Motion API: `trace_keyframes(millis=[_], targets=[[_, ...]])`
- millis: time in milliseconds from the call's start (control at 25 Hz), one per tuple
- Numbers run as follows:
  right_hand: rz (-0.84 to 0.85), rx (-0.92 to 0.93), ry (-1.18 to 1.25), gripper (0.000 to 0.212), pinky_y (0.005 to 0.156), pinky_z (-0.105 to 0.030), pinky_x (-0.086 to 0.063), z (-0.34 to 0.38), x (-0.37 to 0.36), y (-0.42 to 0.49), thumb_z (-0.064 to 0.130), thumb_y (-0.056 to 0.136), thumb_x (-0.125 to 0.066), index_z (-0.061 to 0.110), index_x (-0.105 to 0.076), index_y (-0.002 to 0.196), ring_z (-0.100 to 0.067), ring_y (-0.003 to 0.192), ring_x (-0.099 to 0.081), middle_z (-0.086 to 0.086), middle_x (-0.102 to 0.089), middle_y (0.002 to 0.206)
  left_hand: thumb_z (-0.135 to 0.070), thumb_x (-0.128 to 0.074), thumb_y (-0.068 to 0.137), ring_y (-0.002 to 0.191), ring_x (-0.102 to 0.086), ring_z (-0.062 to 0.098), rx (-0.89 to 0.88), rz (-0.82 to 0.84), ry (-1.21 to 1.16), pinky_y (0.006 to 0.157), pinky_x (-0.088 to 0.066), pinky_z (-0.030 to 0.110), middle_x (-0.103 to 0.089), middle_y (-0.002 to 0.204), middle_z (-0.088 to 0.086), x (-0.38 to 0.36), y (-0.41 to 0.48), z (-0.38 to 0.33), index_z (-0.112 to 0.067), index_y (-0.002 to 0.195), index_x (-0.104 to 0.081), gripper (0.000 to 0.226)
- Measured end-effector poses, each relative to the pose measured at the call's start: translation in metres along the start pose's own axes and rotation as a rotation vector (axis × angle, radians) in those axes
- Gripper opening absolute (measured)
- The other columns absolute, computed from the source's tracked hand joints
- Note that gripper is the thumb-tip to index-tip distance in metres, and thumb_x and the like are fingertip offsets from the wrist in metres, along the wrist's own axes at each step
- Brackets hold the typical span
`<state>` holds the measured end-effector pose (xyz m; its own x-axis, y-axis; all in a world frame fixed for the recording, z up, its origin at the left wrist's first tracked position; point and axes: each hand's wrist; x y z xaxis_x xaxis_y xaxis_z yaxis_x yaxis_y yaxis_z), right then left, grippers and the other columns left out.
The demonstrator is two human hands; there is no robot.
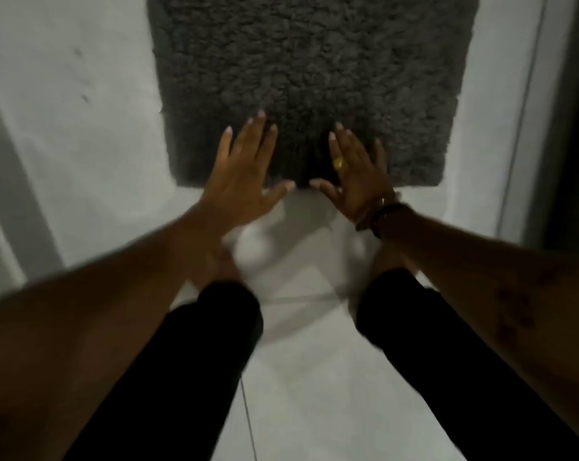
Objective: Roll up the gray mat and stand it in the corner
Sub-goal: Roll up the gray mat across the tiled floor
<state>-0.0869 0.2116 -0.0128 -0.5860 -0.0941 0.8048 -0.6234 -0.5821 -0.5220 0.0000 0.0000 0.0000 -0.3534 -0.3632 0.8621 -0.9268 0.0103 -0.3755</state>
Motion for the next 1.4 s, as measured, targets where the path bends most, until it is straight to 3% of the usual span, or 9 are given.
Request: trace_keyframes(millis=[120,280,480,600,760,960,1080,1200,1400], targets=[[-0.170,-0.004,-0.148,0.093,0.113,-0.066,-0.009,-0.030,-0.070,0.023,0.067,0.087,-0.049,0.008,-0.018,0.153,-0.029,0.149,-0.015,-0.013,-0.010,0.162,-0.086,-0.045,0.076,0.154,-0.013,0.037,0.011,-0.001,0.052,0.122,-0.008,0.061,-0.011,0.167,0.022,-0.069,0.021,0.017,-0.004,0.158,-0.017,0.120],[-0.473,0.180,-0.326,0.074,0.098,-0.070,-0.033,-0.049,-0.097,0.033,0.059,0.092,-0.044,0.004,-0.042,0.142,-0.038,0.134,-0.044,-0.023,-0.044,0.147,-0.086,-0.049,0.076,0.153,-0.015,0.038,-0.009,-0.112,0.132,0.121,-0.008,0.060,-0.019,0.165,0.025,-0.095,0.025,0.027,-0.004,0.157,-0.020,0.119],[-0.715,0.298,-0.325,0.015,0.082,-0.054,-0.051,-0.046,-0.072,0.059,0.017,0.090,-0.067,0.003,-0.069,0.086,-0.037,0.088,-0.068,-0.021,-0.072,0.102,-0.049,-0.059,0.090,0.146,-0.033,0.035,-0.073,-0.220,0.322,0.119,-0.021,0.059,-0.041,0.157,0.022,-0.085,0.020,0.004,-0.006,0.147,-0.042,0.073],[-0.665,0.315,-0.260,0.011,0.083,-0.056,-0.050,-0.042,-0.057,0.066,0.007,0.084,-0.074,-0.002,-0.068,0.080,-0.037,0.080,-0.067,-0.022,-0.070,0.090,-0.027,-0.070,0.086,0.118,-0.065,0.032,-0.058,-0.251,0.371,0.107,-0.043,0.058,-0.071,0.124,0.013,-0.073,0.038,0.003,-0.015,0.109,-0.073,0.027],[-0.772,0.167,-0.114,0.020,0.092,-0.049,-0.037,-0.039,-0.026,0.074,0.020,0.095,-0.058,0.001,-0.065,0.095,-0.039,0.091,-0.063,-0.023,-0.067,0.100,-0.035,-0.065,0.093,0.084,-0.066,0.028,-0.099,-0.157,0.303,0.086,-0.048,0.039,-0.073,0.089,0.003,-0.046,0.066,0.023,-0.018,0.089,-0.074,0.019],[-0.558,0.084,-0.066,0.059,0.110,-0.054,-0.021,0.009,-0.046,0.049,0.043,0.094,-0.042,0.006,-0.045,0.140,-0.033,0.137,-0.036,-0.021,-0.039,0.151,-0.042,-0.061,0.095,0.111,-0.055,0.032,0.013,-0.002,0.127,0.096,-0.028,0.042,-0.071,0.107,0.007,-0.023,0.091,0.025,-0.018,0.107,-0.075,0.031],[-0.419,0.049,-0.073,0.067,0.114,-0.056,-0.017,0.006,-0.060,0.063,0.049,0.094,-0.038,0.007,-0.038,0.147,-0.032,0.141,-0.035,-0.016,-0.032,0.156,-0.039,-0.066,0.092,0.114,-0.055,0.032,0.028,-0.122,0.176,0.100,-0.029,0.045,-0.069,0.114,0.009,-0.021,0.089,0.016,-0.016,0.108,-0.074,0.030],[-0.447,0.077,-0.102,0.067,0.114,-0.057,-0.016,-0.014,-0.052,0.099,0.053,0.097,-0.025,0.011,-0.034,0.149,-0.030,0.134,-0.043,-0.013,-0.031,0.157,-0.022,-0.058,0.094,0.137,-0.043,0.037,0.048,-0.400,0.204,0.111,-0.024,0.050,-0.053,0.145,0.019,-0.037,0.077,0.002,-0.012,0.135,-0.056,0.042],[-0.474,0.275,-0.149,0.065,0.115,-0.059,-0.009,-0.021,-0.024,0.134,0.049,0.099,-0.024,0.010,-0.030,0.150,-0.027,0.144,-0.028,-0.013,-0.029,0.158,-0.035,-0.048,0.099,0.146,-0.037,0.039,-0.001,-0.285,0.156,0.120,-0.023,0.053,-0.042,0.155,0.025,-0.068,0.068,0.002,0.001,0.145,-0.045,0.059]])
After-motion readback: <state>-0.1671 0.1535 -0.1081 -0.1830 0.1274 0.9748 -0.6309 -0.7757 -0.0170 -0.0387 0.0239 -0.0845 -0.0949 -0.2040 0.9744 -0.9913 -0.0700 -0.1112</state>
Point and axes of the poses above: each hand's wrist, its own y-axis towards the middle knuckle, its own x-axis out of the back of the hand, z = x × y
